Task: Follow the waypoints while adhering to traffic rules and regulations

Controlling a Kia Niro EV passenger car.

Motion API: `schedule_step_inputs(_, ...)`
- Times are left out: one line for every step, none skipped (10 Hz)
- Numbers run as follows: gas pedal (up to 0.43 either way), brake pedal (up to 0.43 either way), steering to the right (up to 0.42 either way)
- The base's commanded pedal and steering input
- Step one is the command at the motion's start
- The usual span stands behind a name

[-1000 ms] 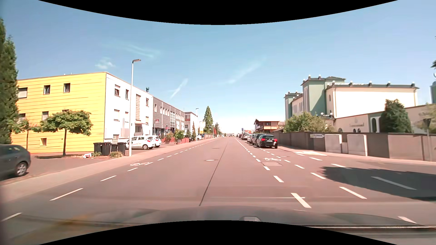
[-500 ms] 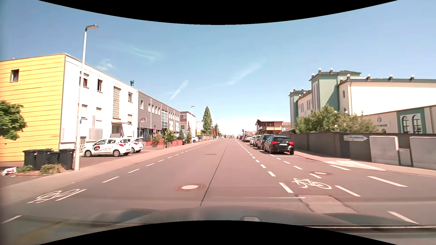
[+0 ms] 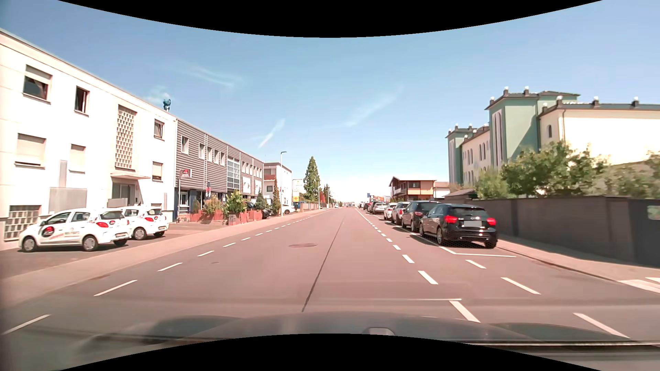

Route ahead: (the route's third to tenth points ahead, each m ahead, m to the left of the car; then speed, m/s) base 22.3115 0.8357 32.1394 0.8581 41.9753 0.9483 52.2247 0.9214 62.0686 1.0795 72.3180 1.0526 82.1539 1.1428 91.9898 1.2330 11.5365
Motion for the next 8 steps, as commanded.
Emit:
schedule_step_inputs(0.028,0.0,-0.005)
schedule_step_inputs(0.039,0.0,-0.006)
schedule_step_inputs(0.039,0.0,-0.006)
schedule_step_inputs(0.039,0.0,-0.006)
schedule_step_inputs(0.039,0.0,-0.006)
schedule_step_inputs(0.039,0.0,-0.006)
schedule_step_inputs(0.039,0.0,-0.007)
schedule_step_inputs(0.039,0.0,-0.006)
